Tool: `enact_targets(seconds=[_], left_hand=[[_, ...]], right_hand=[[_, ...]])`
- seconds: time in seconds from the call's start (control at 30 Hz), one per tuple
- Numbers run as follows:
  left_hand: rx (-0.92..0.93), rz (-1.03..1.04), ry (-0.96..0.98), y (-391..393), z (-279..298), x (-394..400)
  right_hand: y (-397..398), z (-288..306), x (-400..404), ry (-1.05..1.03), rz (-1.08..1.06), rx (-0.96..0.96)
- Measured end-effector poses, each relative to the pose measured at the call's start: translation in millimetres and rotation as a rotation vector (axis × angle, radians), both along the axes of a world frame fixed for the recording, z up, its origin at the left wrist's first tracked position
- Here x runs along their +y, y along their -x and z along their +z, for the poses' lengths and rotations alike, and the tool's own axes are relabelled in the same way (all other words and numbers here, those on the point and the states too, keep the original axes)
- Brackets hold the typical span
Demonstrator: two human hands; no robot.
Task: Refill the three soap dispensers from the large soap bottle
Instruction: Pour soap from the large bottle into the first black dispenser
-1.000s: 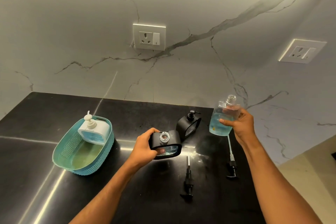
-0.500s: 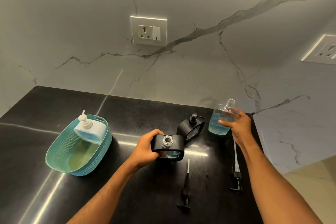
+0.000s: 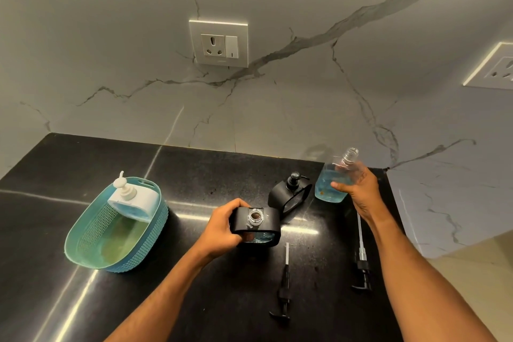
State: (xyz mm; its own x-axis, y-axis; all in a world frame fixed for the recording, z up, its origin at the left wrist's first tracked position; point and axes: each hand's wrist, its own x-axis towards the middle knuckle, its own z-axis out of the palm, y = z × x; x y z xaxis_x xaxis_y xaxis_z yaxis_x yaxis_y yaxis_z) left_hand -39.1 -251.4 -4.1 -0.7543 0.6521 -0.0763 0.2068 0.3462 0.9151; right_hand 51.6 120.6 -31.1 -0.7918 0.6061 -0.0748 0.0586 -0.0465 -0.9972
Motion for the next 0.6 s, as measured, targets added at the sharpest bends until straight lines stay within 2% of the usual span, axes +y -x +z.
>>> enact_targets(seconds=[0.33,0.6], left_hand=[[0.013,-0.017,-0.018,-4,5,0],[0.009,-0.020,-0.003,-3,3,-4]], right_hand=[[-3,3,4,-0.025,0.056,-0.053],[-20,4,-2,-0.043,-0.044,-0.036]])
